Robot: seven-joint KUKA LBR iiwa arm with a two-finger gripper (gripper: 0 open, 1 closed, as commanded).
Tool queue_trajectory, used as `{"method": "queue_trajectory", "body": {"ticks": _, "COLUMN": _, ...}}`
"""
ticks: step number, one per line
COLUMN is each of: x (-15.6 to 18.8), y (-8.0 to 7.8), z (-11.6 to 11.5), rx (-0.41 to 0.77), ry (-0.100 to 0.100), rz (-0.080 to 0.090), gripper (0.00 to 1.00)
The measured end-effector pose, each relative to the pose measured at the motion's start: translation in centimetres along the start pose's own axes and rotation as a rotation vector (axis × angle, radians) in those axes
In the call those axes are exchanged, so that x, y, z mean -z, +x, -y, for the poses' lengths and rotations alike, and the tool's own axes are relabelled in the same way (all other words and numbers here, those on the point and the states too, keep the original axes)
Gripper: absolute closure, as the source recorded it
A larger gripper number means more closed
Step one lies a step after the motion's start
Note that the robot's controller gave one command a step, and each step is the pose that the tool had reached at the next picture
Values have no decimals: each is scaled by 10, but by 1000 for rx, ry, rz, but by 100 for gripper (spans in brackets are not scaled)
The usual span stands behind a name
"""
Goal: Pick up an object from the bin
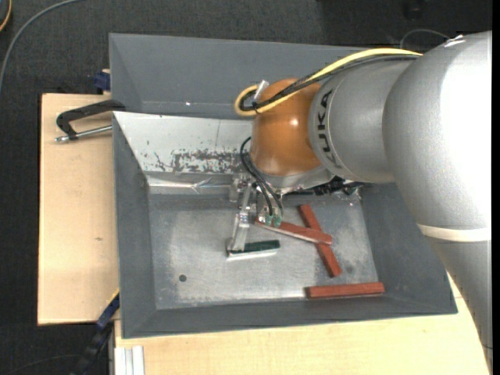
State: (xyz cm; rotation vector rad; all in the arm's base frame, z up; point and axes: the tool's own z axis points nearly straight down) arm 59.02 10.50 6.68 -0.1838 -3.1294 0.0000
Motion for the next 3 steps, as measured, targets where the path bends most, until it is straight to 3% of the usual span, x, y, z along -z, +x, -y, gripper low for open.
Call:
{"method": "queue_trajectory", "body": {"ticks": 1, "x": 3, "y": 50, "z": 51, "rx": 174, "ry": 0, "rz": 6, "gripper": 0}}
{"method": "queue_trajectory", "body": {"ticks": 2, "x": 4, "y": 50, "z": 51, "rx": 175, "ry": -1, "rz": 6, "gripper": 100}}
{"method": "queue_trajectory", "body": {"ticks": 3, "x": 135, "y": 68, "z": 79, "rx": 424, "ry": 1, "rz": 19, "gripper": 100}}
